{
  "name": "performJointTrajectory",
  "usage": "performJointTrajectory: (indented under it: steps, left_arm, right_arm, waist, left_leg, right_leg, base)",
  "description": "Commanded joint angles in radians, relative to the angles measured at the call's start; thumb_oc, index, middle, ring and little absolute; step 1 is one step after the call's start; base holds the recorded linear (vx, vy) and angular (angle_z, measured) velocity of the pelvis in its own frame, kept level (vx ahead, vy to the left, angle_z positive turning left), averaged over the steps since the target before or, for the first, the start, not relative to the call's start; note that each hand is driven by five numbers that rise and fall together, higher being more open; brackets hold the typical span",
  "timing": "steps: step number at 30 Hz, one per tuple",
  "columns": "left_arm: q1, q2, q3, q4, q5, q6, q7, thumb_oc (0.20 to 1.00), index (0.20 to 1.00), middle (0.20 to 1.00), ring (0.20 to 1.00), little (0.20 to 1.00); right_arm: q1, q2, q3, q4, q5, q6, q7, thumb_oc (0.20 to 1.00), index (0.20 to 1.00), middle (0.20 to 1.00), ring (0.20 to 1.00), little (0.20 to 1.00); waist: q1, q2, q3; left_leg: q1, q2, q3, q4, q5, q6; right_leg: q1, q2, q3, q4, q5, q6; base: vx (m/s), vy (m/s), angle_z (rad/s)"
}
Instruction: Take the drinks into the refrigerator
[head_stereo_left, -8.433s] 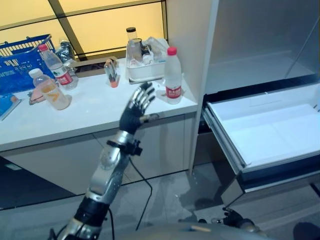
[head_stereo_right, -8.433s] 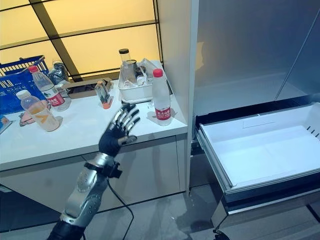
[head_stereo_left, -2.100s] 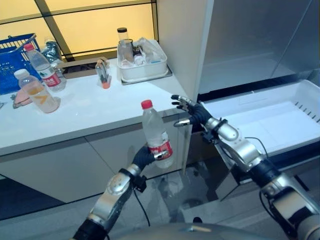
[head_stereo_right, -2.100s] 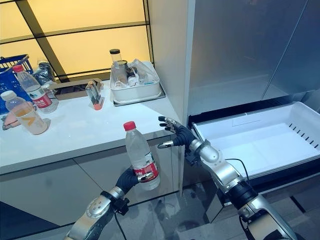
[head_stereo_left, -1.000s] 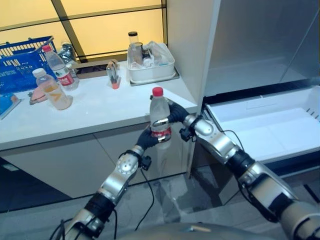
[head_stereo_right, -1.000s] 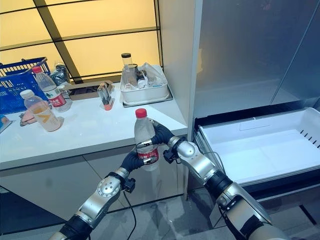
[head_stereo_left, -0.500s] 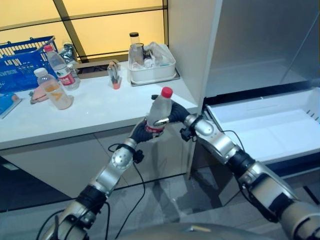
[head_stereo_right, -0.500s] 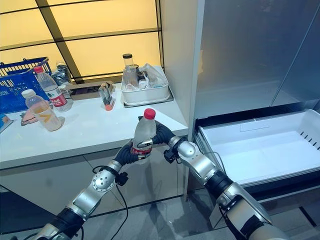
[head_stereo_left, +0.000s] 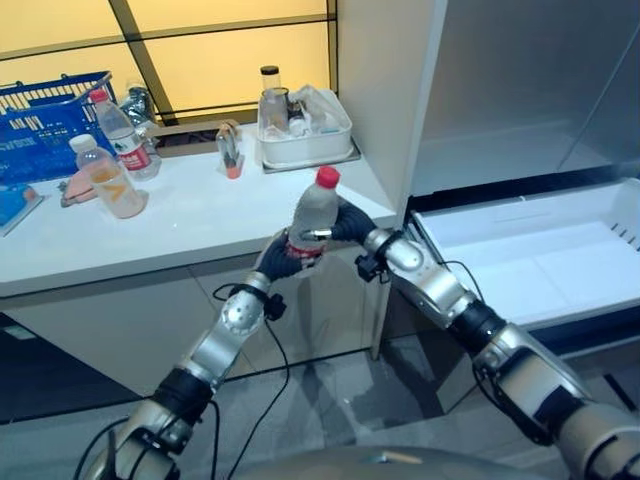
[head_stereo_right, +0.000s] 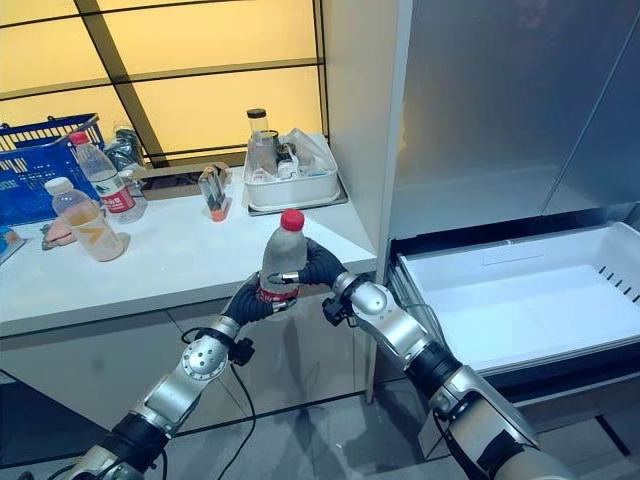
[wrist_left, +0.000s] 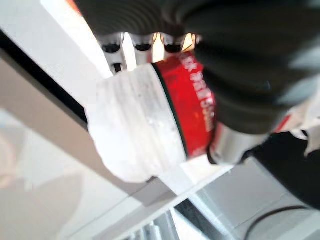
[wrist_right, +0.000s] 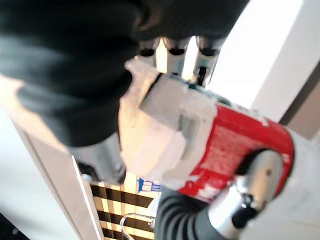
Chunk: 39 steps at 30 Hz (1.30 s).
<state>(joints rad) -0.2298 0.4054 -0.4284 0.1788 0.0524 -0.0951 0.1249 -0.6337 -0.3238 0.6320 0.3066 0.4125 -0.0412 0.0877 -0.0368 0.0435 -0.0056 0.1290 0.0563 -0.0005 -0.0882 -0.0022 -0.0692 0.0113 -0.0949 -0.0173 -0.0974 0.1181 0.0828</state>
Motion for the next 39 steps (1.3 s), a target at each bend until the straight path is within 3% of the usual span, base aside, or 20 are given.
performJointTrajectory:
  steps: [1,11,12,13,14,25,29,39]
  left_arm:
    - [-0.188,-0.087,-0.092,-0.082,-0.017,-0.136,0.008,0.2,0.2,0.2,0.2,0.2]
    - [-0.191,-0.115,-0.103,-0.062,-0.065,-0.131,0.013,0.2,0.2,0.2,0.2,0.2]
    - [-0.191,-0.117,-0.102,-0.061,-0.074,-0.132,0.013,0.41,0.41,0.41,0.41,0.41]
    - [-0.189,-0.12,-0.1,-0.057,-0.088,-0.131,0.011,0.887,0.887,0.887,0.887,0.887]
    - [-0.183,-0.126,-0.099,-0.048,-0.111,-0.129,0.003,1.0,1.0,1.0,1.0,1.0]
    - [0.024,-0.126,-0.053,-0.026,-0.287,-0.119,-0.102,1.0,1.0,1.0,1.0,1.0]
    - [0.164,-0.105,0.001,-0.014,-0.32,-0.11,-0.15,1.0,1.0,1.0,1.0,1.0]
    - [0.279,-0.096,0.097,-0.037,-0.383,-0.112,-0.184,1.0,1.0,1.0,1.0,1.0]
  right_arm:
    - [-0.134,0.125,-0.014,-0.036,0.016,-0.065,-0.018,0.2,0.2,0.2,0.2,0.2]
    - [-0.077,0.068,-0.081,-0.088,0.055,-0.089,-0.067,0.2,0.2,0.2,0.2,0.2]
    - [-0.071,0.064,-0.089,-0.095,0.061,-0.093,-0.074,0.2,0.2,0.2,0.2,0.2]
    - [-0.068,0.058,-0.096,-0.105,0.065,-0.096,-0.078,0.2,0.2,0.2,0.2,0.2]
    - [-0.059,0.052,-0.106,-0.115,0.072,-0.097,-0.081,0.2,0.2,0.2,0.2,0.2]
    - [0.065,-0.073,-0.273,-0.249,0.11,-0.145,-0.098,0.2,0.2,0.2,0.2,0.2]
    - [0.15,-0.153,-0.401,-0.319,0.124,-0.176,-0.108,0.2,0.2,0.2,0.2,0.2]
    - [0.315,-0.271,-0.65,-0.401,0.165,-0.236,-0.13,0.2,0.2,0.2,0.2,0.2]
  waist:
    - [0.005,-0.055,-0.034]
    - [-0.001,-0.057,-0.031]
    - [-0.001,-0.057,-0.03]
    - [-0.003,-0.057,-0.03]
    - [-0.003,-0.056,-0.03]
    - [-0.004,-0.058,-0.022]
    - [0.0,-0.061,-0.015]
    - [-0.008,-0.071,-0.005]
  left_leg:
    - [-0.053,-0.057,-0.005,0.016,-0.044,0.048]
    - [-0.052,-0.052,0.003,0.017,-0.045,0.048]
    - [-0.052,-0.051,0.004,0.017,-0.045,0.048]
    - [-0.052,-0.051,0.006,0.017,-0.045,0.048]
    - [-0.052,-0.051,0.007,0.017,-0.045,0.048]
    - [-0.053,-0.05,0.012,0.019,-0.048,0.049]
    - [-0.058,-0.049,0.015,0.02,-0.048,0.05]
    - [-0.071,-0.049,0.017,0.02,-0.045,0.052]
  right_leg:
    - [0.044,-0.038,-0.016,0.025,-0.077,0.032]
    - [0.04,-0.034,-0.006,0.021,-0.077,0.032]
    - [0.039,-0.034,-0.005,0.022,-0.077,0.032]
    - [0.039,-0.034,-0.004,0.021,-0.077,0.032]
    - [0.038,-0.034,-0.003,0.021,-0.076,0.033]
    - [0.034,-0.029,0.005,0.02,-0.076,0.033]
    - [0.024,-0.026,0.012,0.018,-0.074,0.035]
    - [0.008,-0.023,0.016,0.016,-0.071,0.039]
  base:
    - [0.0,0.0,0.0]
    - [0.01,-0.004,-0.04]
    - [0.0,-0.004,-0.05]
    - [0.0,-0.006,-0.05]
    - [0.0,0.0,0.0]
    - [0.0,0.0,0.0]
    - [0.0,0.0,0.0]
    - [0.0,0.0,-0.01]
